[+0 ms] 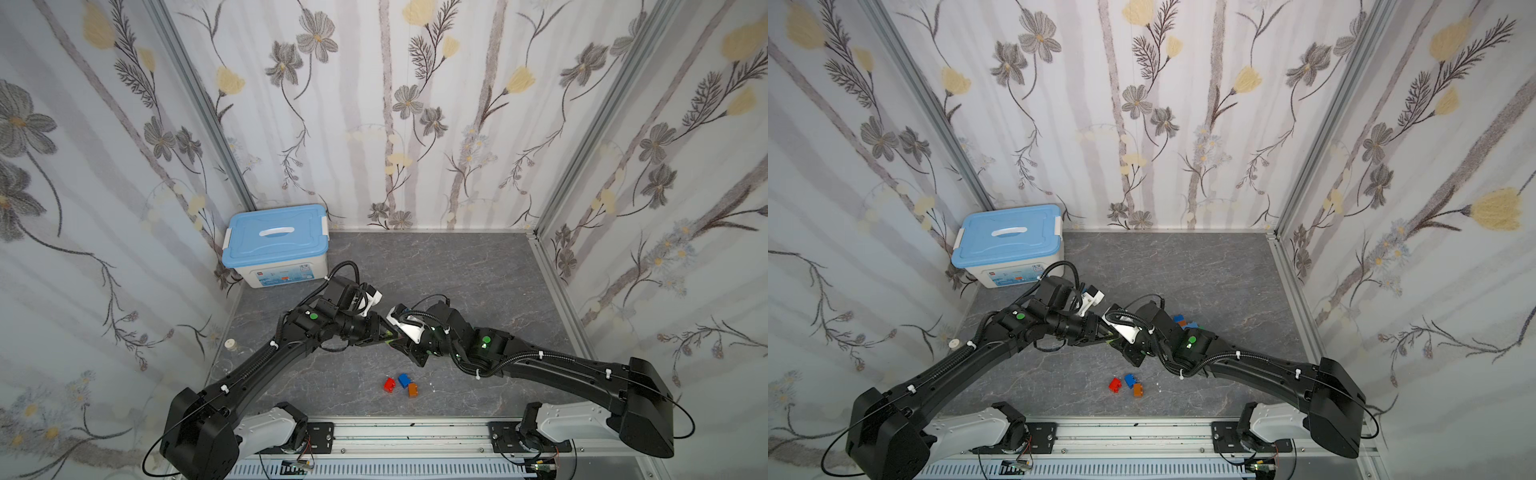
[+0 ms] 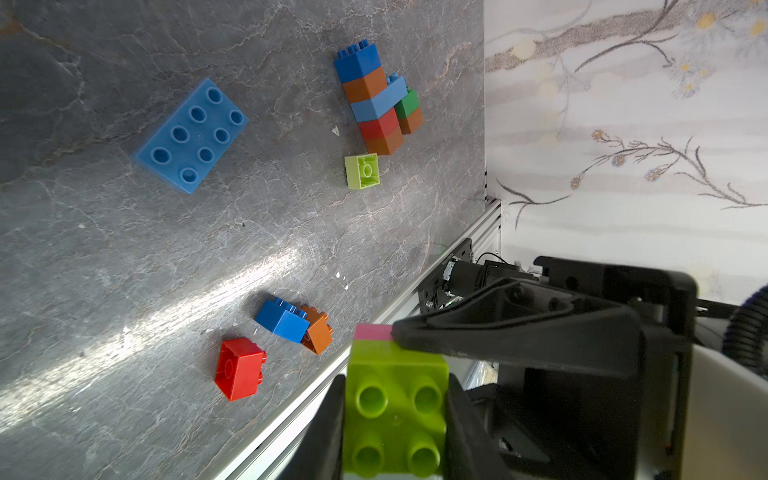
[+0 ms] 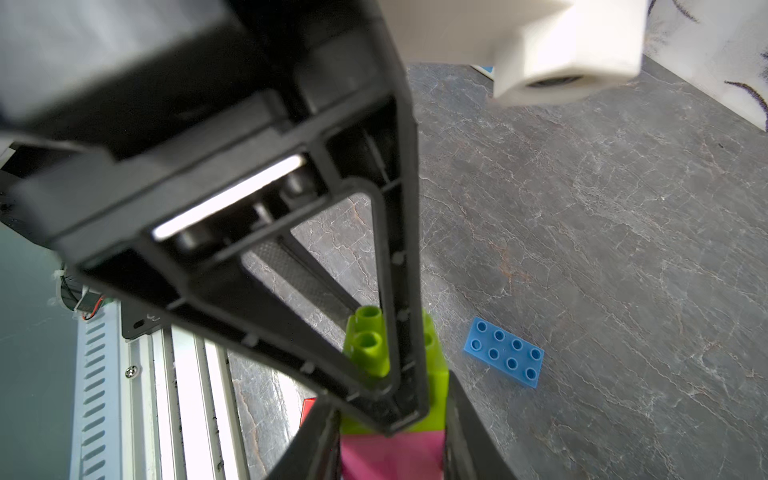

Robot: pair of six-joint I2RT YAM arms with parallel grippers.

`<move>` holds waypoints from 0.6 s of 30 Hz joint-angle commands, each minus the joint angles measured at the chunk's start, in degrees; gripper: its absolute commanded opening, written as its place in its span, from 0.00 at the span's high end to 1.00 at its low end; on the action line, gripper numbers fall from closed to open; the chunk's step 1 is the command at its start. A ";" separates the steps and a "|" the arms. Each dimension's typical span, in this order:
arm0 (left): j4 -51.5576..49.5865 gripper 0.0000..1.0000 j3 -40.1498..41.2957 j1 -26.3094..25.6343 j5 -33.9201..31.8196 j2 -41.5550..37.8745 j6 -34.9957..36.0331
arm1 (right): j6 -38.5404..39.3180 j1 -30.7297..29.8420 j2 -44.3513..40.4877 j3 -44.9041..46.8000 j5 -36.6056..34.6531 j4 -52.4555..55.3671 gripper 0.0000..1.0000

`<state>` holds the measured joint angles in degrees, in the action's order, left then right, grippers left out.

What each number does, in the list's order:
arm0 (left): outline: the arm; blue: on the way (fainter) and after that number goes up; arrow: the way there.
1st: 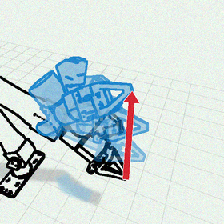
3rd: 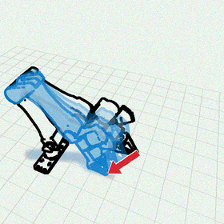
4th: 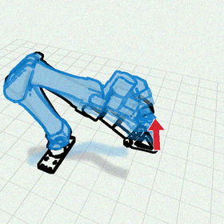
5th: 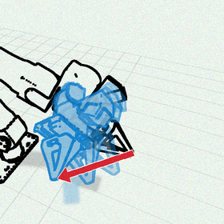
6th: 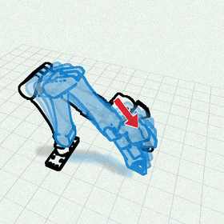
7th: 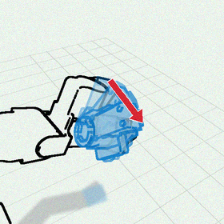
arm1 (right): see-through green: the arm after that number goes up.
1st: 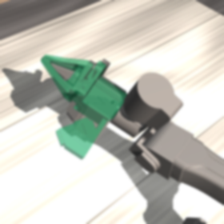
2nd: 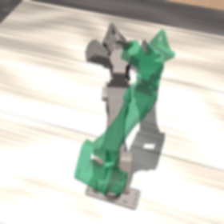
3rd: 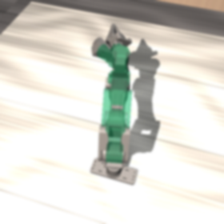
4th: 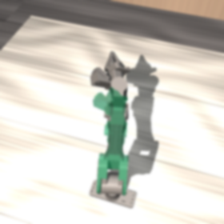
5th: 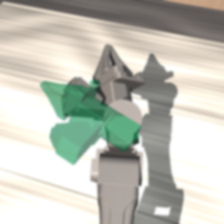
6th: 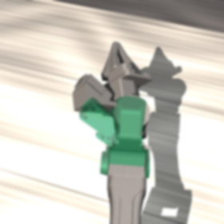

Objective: Assemble the letter h with lego
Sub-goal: Pick up the lego brick from the center of the board.

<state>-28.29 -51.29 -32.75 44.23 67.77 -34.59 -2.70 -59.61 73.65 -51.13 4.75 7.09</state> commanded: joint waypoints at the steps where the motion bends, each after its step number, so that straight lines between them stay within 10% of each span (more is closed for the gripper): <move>1: 1.10 0.78 -1.49 -0.68 3.04 0.09 0.26 | 0.59 -0.19 0.01 0.11 -0.54 -2.70 0.72; 6: -0.52 0.86 -4.01 -3.04 2.42 1.02 4.07 | -0.42 -0.12 -2.49 2.01 -1.91 -3.59 0.62; 9: -2.58 0.87 -5.56 -3.63 -0.79 2.07 6.53 | -0.40 -0.07 -4.92 3.47 -4.02 -3.28 0.40; 18: -9.34 0.92 -11.43 -6.47 -23.90 9.02 20.10 | -4.34 4.21 -14.41 12.63 -9.70 -0.92 0.16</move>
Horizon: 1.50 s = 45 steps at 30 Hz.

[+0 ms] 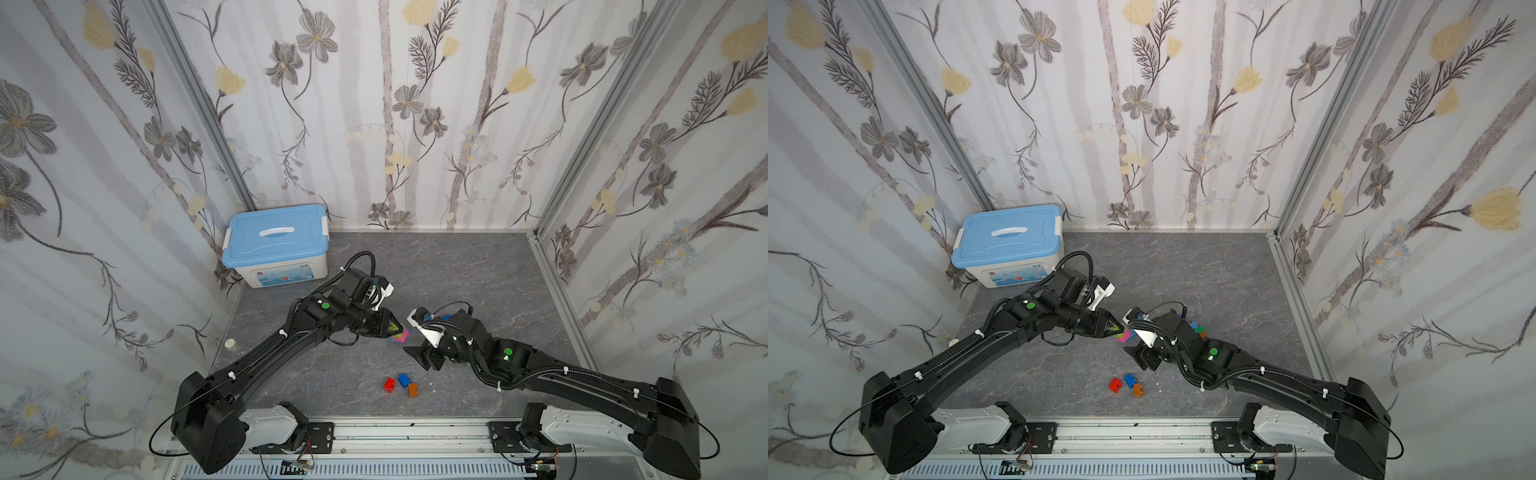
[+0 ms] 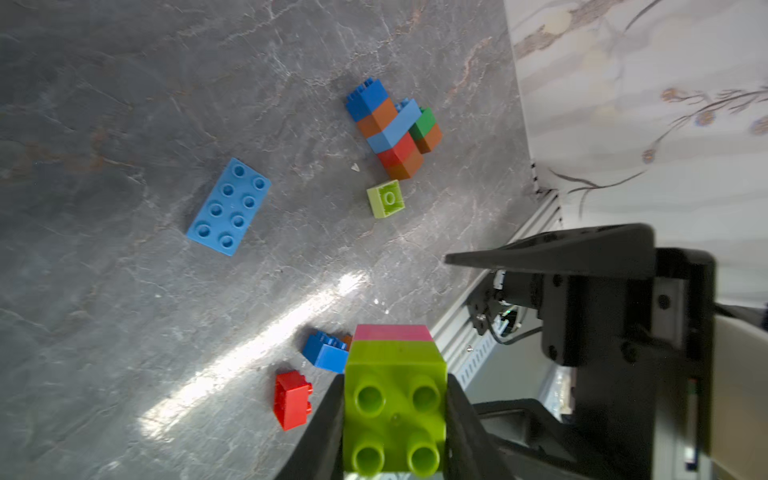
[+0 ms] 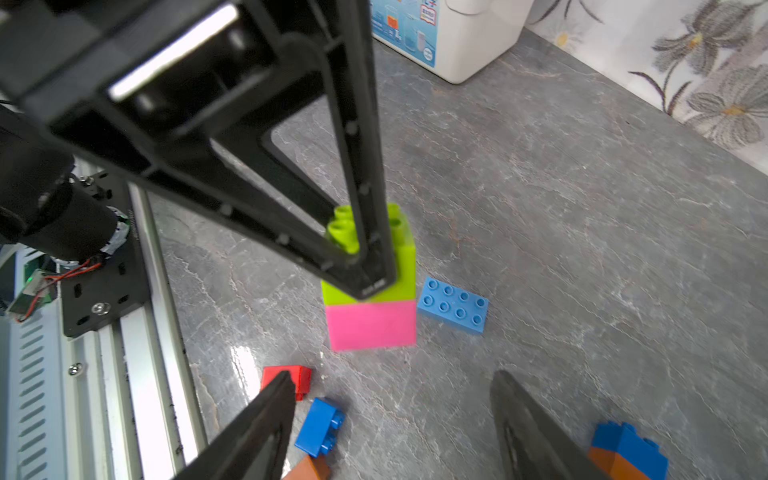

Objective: Assemble the letter h with lego
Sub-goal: Pick up the lego brick from the center of the board, then assemble the lego brick with the lego brick.

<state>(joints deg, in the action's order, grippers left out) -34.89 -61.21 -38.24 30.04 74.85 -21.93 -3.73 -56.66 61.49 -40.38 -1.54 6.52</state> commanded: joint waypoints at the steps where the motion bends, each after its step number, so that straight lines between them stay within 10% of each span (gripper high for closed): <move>1: -3.51 0.94 -2.64 -1.95 -12.68 3.52 9.55 | -4.95 2.10 -3.53 2.99 -4.97 -0.50 0.11; 6: -2.80 0.92 -5.45 -6.61 -24.60 11.03 18.52 | -13.29 7.30 -7.60 7.11 -9.67 -0.57 0.01; 26: -1.25 0.87 -12.84 -6.62 -25.52 29.85 28.56 | -14.82 10.92 -11.73 6.81 -10.15 5.96 0.01; 45: 2.36 0.87 -5.84 -5.55 -23.67 21.10 28.94 | -14.29 11.28 -10.23 5.62 -9.58 6.34 0.01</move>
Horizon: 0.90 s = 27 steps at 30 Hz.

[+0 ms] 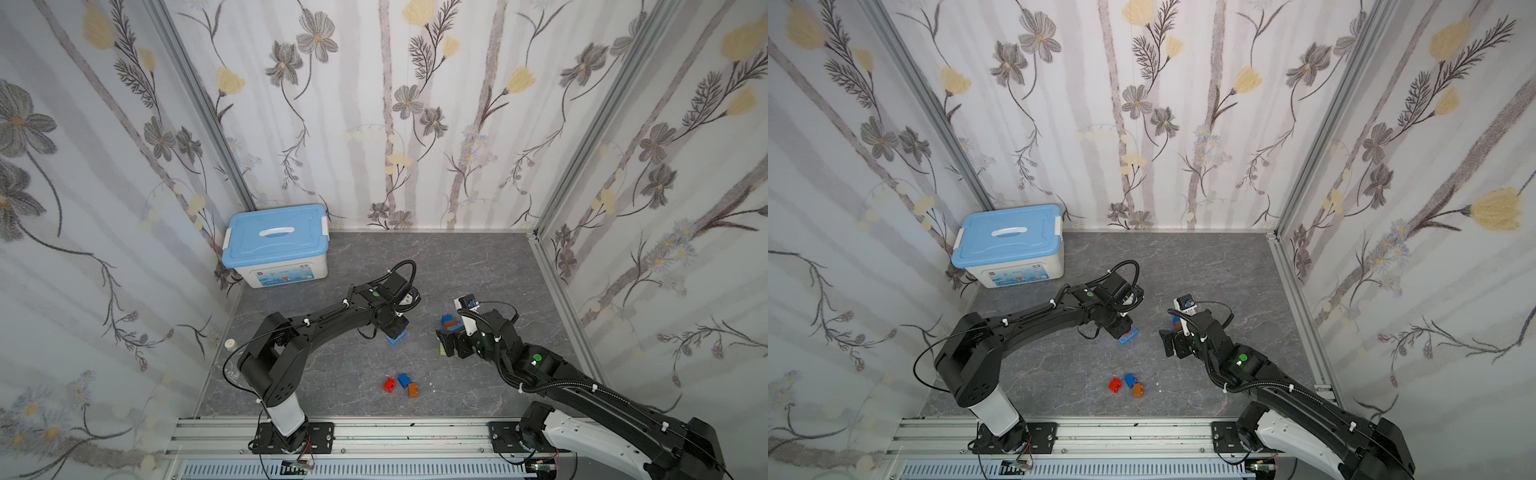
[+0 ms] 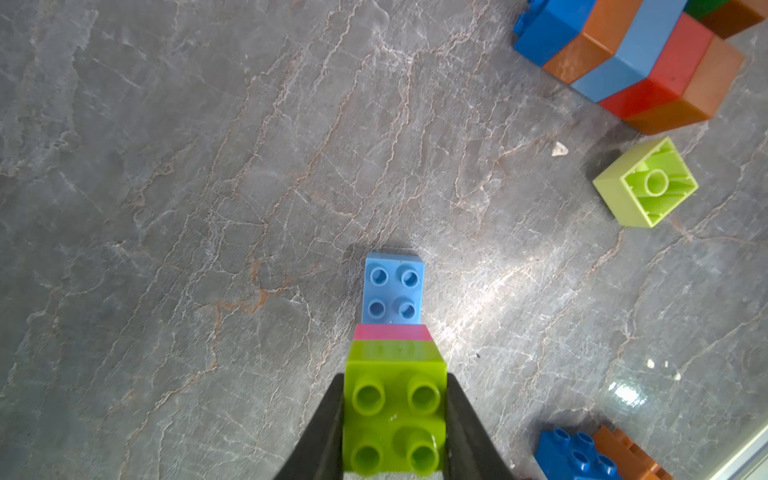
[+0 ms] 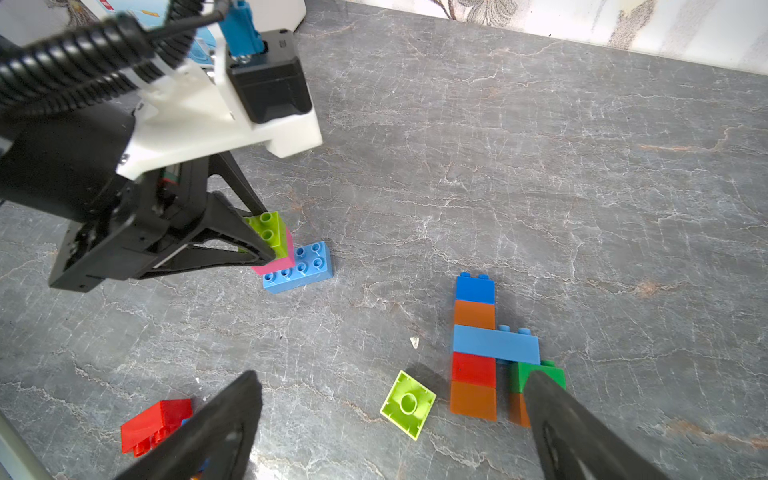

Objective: Assemble the letter h with lego
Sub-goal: Assemble the lego brick with the lego brick.

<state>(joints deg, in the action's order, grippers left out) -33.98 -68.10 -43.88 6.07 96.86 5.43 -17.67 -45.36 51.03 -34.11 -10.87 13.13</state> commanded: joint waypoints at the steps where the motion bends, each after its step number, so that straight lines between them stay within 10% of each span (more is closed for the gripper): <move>1: 2.25 0.87 1.97 0.15 0.15 -1.31 1.51 | -0.26 -0.01 0.30 -0.61 -0.20 -0.21 0.01; 27: 10.74 0.88 8.60 0.26 1.22 -1.84 1.66 | -0.61 0.00 1.27 -1.53 0.68 -0.06 0.01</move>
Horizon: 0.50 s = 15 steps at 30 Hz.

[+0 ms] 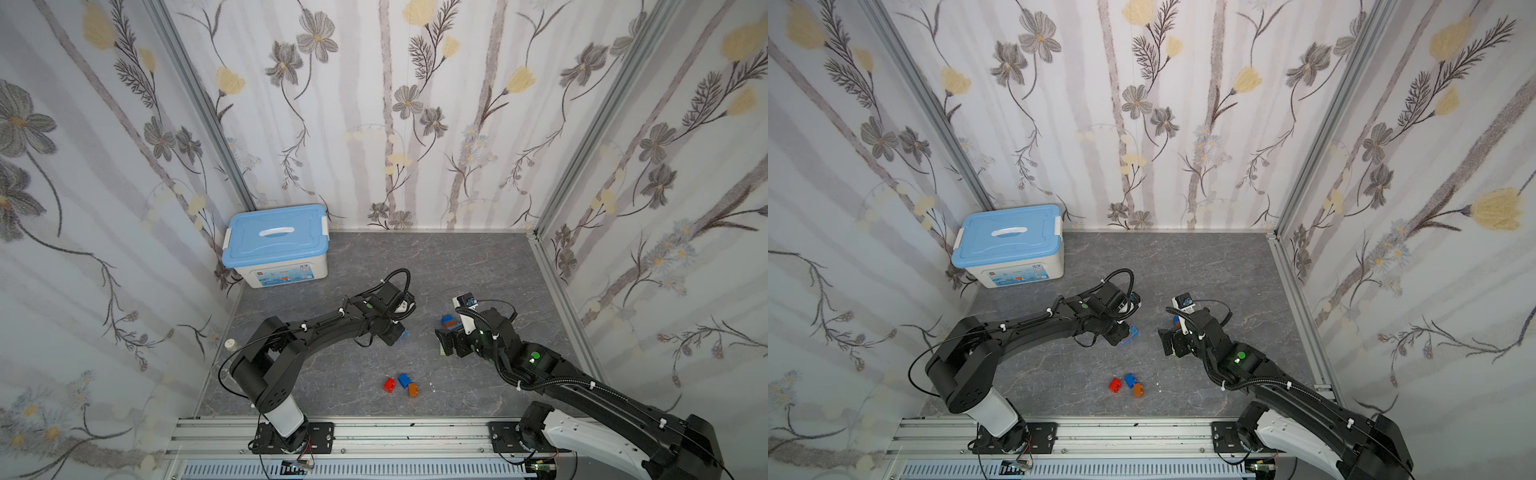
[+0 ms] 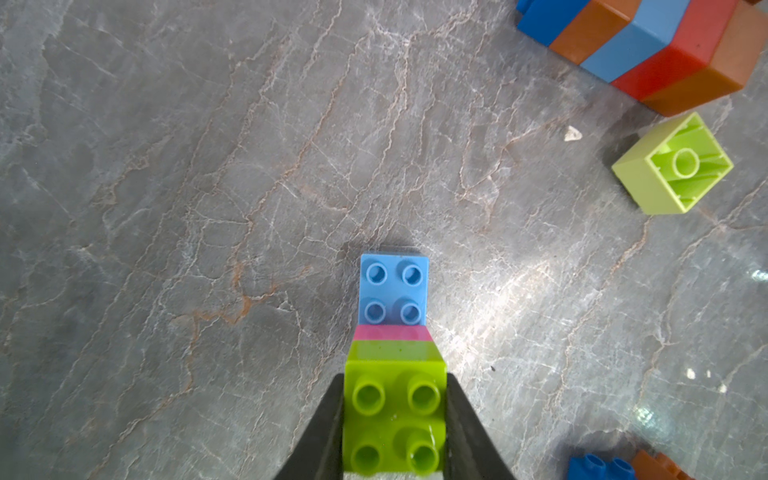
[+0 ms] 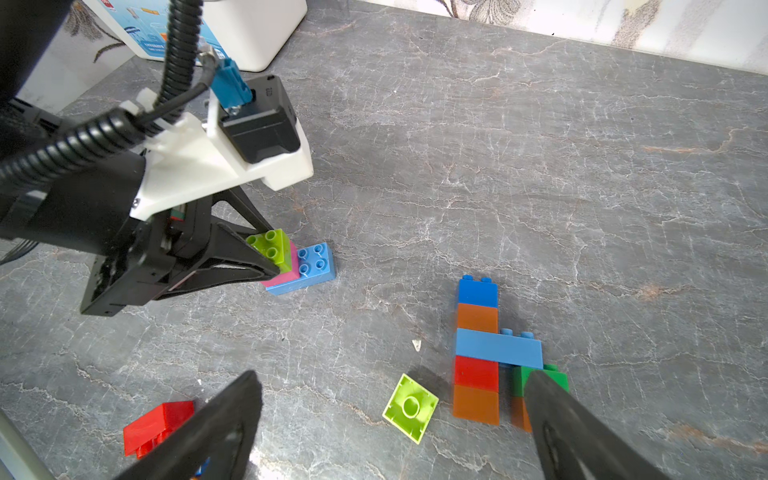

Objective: Assemble the letter h with lego
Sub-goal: Assemble the lego brick with the lego brick.

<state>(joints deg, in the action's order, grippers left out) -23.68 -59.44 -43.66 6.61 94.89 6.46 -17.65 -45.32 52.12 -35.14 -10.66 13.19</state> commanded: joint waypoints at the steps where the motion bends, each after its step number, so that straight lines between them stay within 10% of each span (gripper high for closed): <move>1: 0.41 0.88 0.24 0.04 0.41 -0.15 0.65 | -0.59 -0.08 0.18 -0.44 0.37 -0.04 0.01; 15: 2.16 0.88 3.57 -0.11 -2.01 -0.66 -1.18 | -1.07 -0.06 2.14 -0.71 -0.09 -0.29 0.01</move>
<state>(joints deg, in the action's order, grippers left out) -20.47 -56.82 -43.75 6.13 93.89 5.93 -17.69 -45.32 53.89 -35.33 -10.66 13.19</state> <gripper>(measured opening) 0.338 0.991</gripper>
